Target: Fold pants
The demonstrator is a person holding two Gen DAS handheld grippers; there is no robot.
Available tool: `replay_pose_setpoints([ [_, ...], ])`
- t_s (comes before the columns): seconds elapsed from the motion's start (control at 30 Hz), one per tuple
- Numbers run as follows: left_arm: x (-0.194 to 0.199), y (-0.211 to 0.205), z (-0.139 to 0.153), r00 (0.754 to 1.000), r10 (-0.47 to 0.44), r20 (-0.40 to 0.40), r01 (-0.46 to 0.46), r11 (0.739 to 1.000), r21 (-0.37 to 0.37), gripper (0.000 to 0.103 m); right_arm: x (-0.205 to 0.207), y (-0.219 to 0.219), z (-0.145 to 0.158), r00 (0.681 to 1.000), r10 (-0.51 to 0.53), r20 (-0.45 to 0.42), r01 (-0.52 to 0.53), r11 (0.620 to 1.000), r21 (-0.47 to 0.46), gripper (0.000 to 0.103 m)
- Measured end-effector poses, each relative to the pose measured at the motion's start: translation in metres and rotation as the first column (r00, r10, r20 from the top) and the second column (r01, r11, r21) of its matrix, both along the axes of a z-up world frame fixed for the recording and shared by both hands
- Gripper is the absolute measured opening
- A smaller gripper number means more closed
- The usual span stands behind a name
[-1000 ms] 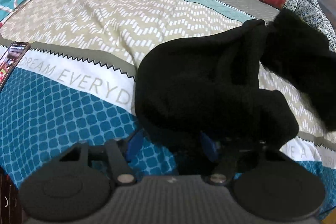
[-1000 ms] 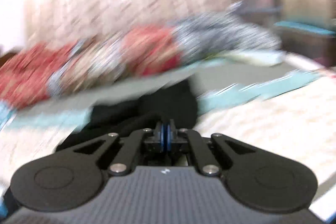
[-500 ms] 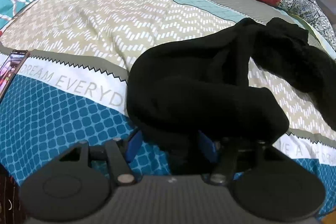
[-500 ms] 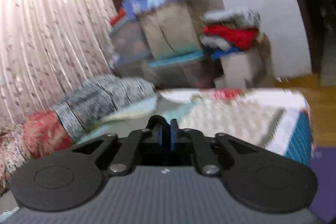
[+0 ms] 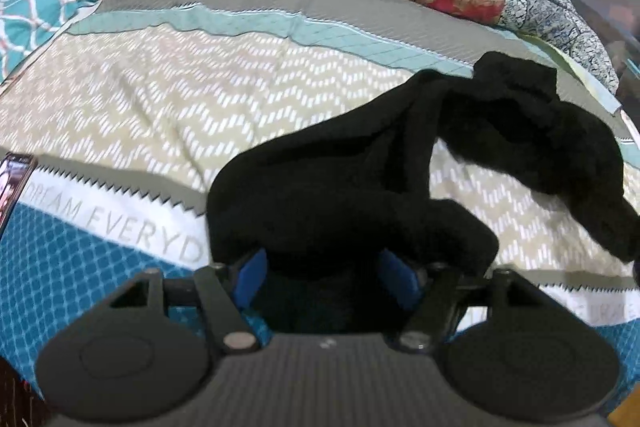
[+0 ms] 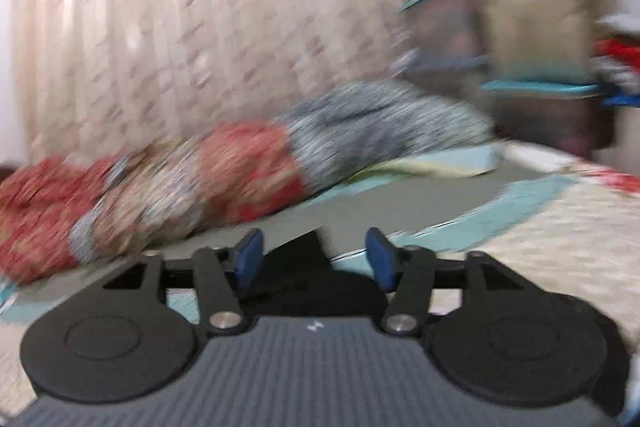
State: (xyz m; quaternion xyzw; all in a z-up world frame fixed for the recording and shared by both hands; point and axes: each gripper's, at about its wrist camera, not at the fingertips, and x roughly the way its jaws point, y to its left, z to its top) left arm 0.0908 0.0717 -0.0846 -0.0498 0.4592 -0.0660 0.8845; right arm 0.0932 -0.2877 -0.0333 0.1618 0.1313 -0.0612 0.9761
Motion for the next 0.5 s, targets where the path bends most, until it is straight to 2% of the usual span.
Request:
replay_pose_setpoints([
  [0.1, 0.006, 0.0, 0.005, 1.0, -0.002, 0.017, 0.002, 1.0, -0.019, 0.067, 0.07, -0.004, -0.003, 0.989, 0.073, -0.127, -0.076, 0.997, -0.021, 0.077],
  [0.2, 0.012, 0.001, 0.009, 1.0, -0.004, 0.031, 0.005, 1.0, -0.025, 0.068, 0.146, -0.012, -0.02, 0.951, 0.104, -0.292, -0.107, 0.994, 0.006, 0.082],
  [0.27, 0.014, 0.004, 0.011, 0.999, -0.009, 0.037, 0.01, 0.999, -0.03, 0.068, 0.186, -0.021, -0.04, 0.913, 0.088, -0.398, -0.062, 0.995, 0.079, 0.085],
  [0.37, 0.016, 0.01, 0.014, 0.999, -0.016, 0.049, 0.018, 0.999, -0.041, 0.068, 0.213, -0.029, -0.073, 0.865, 0.094, -0.492, 0.034, 0.969, 0.246, 0.085],
  [0.4, 0.017, 0.013, 0.015, 0.998, -0.015, 0.053, 0.018, 0.999, -0.042, 0.068, 0.218, -0.025, -0.081, 0.861, 0.092, -0.5, 0.049, 0.964, 0.262, 0.07],
  [0.43, 0.019, 0.016, 0.016, 0.998, -0.016, 0.058, 0.018, 0.999, -0.043, 0.068, 0.219, -0.016, -0.084, 0.862, 0.112, -0.494, 0.022, 0.966, 0.259, 0.036],
  [0.47, 0.022, 0.019, 0.019, 0.998, -0.013, 0.062, 0.016, 0.999, -0.044, 0.068, 0.218, -0.007, -0.08, 0.867, 0.107, -0.486, 0.011, 0.972, 0.234, 0.028],
  [0.5, 0.024, 0.022, 0.022, 0.998, -0.008, 0.067, 0.012, 0.999, -0.05, 0.068, 0.212, 0.003, -0.069, 0.89, 0.123, -0.44, -0.023, 0.974, 0.227, 0.022],
])
